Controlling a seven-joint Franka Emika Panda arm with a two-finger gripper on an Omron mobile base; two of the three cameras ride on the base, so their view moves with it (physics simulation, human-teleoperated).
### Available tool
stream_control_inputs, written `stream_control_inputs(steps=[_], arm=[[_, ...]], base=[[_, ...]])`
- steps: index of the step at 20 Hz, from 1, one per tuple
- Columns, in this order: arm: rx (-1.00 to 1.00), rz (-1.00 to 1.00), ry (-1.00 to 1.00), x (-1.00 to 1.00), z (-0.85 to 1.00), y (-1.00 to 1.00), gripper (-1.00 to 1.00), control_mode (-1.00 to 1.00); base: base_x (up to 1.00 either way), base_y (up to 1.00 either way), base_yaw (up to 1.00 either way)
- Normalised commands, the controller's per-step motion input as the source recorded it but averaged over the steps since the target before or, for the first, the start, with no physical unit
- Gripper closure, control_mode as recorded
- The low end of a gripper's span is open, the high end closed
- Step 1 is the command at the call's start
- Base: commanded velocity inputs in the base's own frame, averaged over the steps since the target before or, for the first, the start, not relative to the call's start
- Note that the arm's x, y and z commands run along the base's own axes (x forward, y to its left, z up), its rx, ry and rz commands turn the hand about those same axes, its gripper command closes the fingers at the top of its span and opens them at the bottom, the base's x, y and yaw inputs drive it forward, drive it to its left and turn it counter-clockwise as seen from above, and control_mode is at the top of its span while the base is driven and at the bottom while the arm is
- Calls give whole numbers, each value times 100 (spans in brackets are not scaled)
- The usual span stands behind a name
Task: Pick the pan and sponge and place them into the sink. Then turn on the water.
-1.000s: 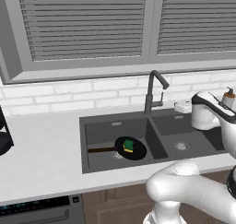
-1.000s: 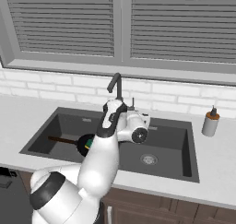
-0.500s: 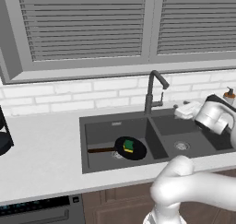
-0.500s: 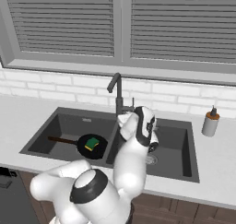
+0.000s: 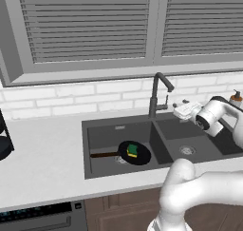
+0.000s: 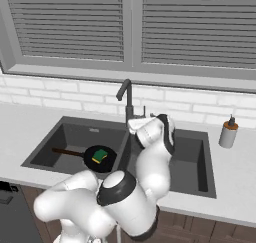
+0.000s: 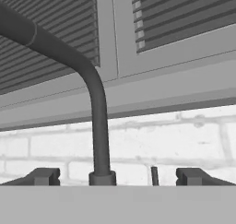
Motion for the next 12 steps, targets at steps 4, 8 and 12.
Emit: stream_control_inputs(steps=[4, 8, 12], arm=[[6, 0, 2, 55, 9, -1, -100, -100], [4, 0, 2, 38, 0, -9, -100, -100], [1, 0, 0, 27, -11, -31, -100, -100]], base=[[0, 0, 0], [0, 0, 0], [0, 0, 0]])
